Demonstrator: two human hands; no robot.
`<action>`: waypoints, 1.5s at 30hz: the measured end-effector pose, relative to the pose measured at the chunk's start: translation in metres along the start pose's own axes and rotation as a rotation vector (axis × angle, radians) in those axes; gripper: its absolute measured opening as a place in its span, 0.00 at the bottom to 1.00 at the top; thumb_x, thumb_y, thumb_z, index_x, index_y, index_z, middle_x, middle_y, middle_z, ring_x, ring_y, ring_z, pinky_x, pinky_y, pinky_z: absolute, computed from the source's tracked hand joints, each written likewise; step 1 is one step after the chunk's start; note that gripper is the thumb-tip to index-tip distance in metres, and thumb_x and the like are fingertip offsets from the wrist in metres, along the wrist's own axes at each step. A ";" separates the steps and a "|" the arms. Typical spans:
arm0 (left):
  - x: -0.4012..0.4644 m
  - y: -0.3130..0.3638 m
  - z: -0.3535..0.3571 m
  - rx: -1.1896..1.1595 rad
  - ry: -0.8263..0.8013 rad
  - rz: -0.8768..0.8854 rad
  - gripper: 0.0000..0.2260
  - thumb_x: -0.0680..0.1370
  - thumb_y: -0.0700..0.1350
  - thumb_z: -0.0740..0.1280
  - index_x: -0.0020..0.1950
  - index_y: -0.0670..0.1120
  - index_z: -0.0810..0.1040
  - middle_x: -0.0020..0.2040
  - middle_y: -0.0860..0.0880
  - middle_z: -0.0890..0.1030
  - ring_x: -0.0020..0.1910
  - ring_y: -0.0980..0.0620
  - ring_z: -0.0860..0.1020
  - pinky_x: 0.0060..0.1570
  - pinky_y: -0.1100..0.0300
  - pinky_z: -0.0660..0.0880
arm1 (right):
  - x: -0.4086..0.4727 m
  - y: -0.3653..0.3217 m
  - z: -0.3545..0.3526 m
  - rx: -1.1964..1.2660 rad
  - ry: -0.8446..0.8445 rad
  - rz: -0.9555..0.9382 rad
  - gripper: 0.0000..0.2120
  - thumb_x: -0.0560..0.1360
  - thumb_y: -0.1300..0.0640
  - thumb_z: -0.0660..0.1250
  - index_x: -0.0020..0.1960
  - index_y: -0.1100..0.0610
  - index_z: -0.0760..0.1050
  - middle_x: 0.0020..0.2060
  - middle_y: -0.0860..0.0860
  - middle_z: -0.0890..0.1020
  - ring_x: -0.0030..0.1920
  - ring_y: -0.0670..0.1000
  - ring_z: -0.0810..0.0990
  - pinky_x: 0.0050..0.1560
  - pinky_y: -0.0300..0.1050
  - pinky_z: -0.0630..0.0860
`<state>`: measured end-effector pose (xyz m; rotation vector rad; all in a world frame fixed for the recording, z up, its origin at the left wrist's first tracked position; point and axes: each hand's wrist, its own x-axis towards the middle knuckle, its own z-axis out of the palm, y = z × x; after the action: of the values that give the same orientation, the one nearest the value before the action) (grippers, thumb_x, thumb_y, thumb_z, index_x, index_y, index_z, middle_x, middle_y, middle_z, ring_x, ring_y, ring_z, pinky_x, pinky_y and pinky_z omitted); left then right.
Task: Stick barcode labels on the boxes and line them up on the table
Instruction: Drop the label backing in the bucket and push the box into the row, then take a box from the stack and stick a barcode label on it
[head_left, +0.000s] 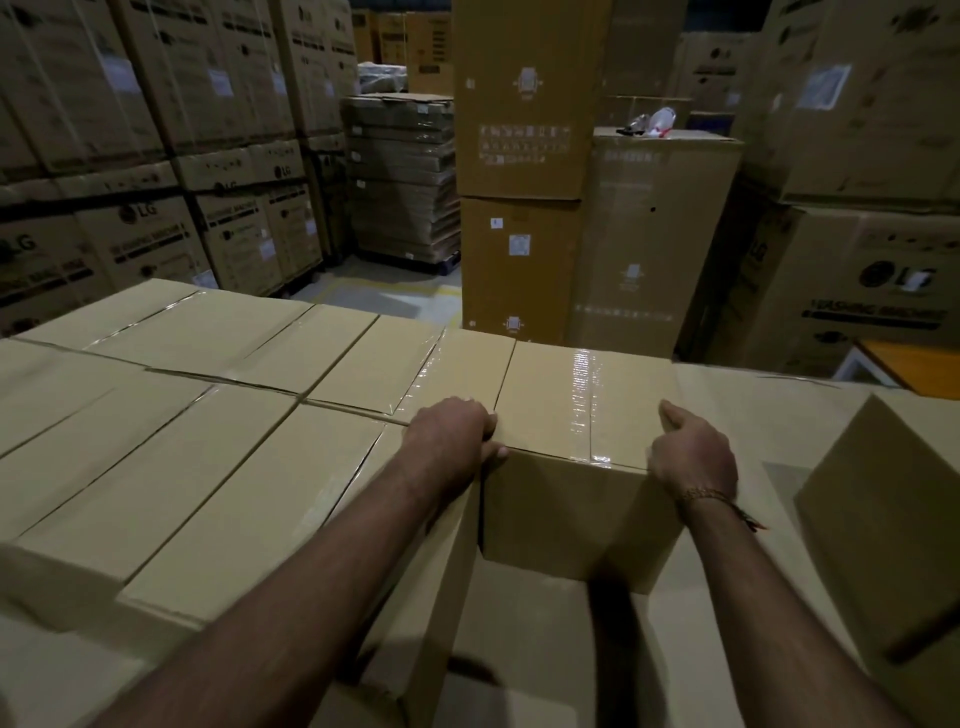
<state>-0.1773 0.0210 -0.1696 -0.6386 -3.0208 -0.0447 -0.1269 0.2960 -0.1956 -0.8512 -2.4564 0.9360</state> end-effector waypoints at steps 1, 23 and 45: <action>0.000 0.000 0.000 0.008 0.000 0.001 0.16 0.83 0.61 0.66 0.57 0.50 0.82 0.48 0.49 0.80 0.46 0.49 0.78 0.45 0.53 0.78 | 0.000 0.000 0.000 -0.005 0.002 -0.001 0.31 0.80 0.68 0.63 0.79 0.47 0.72 0.75 0.51 0.77 0.70 0.61 0.77 0.60 0.50 0.76; -0.033 -0.015 -0.021 -0.441 0.195 0.015 0.21 0.86 0.53 0.62 0.79 0.55 0.70 0.79 0.52 0.71 0.76 0.47 0.72 0.71 0.43 0.72 | -0.016 0.002 -0.049 -0.090 0.217 -0.067 0.33 0.80 0.66 0.59 0.83 0.50 0.65 0.65 0.61 0.77 0.62 0.65 0.77 0.63 0.58 0.78; -0.161 0.178 -0.033 -0.601 0.137 0.166 0.31 0.84 0.61 0.63 0.84 0.50 0.62 0.85 0.46 0.60 0.83 0.41 0.58 0.78 0.39 0.64 | -0.210 0.077 -0.186 -0.091 0.113 -0.300 0.12 0.83 0.57 0.65 0.62 0.52 0.85 0.57 0.49 0.86 0.55 0.48 0.83 0.56 0.44 0.79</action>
<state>0.0437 0.1172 -0.1433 -0.8718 -2.7890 -0.9688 0.1591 0.2910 -0.1442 -0.5260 -2.4530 0.6563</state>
